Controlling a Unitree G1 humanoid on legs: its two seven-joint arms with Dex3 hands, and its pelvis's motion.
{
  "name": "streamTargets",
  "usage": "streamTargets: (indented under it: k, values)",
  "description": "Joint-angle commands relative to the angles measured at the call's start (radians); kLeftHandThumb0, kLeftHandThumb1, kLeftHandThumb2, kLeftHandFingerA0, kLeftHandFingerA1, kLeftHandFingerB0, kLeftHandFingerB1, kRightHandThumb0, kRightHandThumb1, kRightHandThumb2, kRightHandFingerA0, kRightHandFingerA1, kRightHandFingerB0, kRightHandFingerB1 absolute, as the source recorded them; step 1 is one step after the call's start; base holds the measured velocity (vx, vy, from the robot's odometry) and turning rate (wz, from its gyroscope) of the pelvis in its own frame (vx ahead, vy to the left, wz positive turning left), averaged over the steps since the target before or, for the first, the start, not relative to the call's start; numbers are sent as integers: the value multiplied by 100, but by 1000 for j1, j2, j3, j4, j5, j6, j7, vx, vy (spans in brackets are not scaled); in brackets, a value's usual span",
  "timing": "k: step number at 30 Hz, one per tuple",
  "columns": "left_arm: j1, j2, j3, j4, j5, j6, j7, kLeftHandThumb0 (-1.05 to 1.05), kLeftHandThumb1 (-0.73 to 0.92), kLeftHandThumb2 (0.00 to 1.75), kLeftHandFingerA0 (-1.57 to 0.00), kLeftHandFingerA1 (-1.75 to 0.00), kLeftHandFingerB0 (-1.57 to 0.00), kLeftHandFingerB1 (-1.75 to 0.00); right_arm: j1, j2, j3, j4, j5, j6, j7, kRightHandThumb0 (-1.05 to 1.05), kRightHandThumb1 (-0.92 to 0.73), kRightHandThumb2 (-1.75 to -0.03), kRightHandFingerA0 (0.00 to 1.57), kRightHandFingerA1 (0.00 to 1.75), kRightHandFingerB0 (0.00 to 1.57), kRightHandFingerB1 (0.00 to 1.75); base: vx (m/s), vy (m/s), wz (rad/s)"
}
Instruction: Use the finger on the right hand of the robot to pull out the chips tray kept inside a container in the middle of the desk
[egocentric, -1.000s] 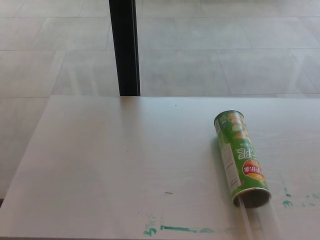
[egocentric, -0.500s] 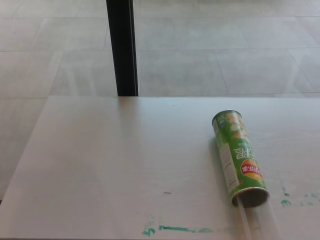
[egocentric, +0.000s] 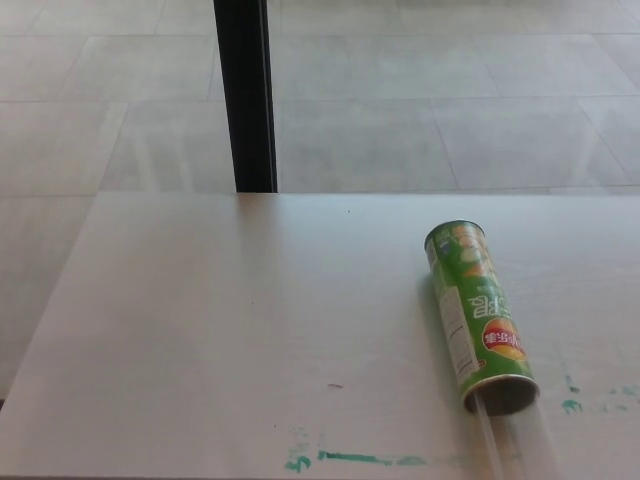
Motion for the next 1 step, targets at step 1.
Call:
streamTargets:
  k: [1]
  values:
    - [0, 11, -9, -2, 15, 6, 14, -56, 71, 61, -50, -61, -61, -66, 0, -27, 19, 6, 69, 27, 28, -14, -71, -60, 57, 104, 47, 56, 0, 0, 0]
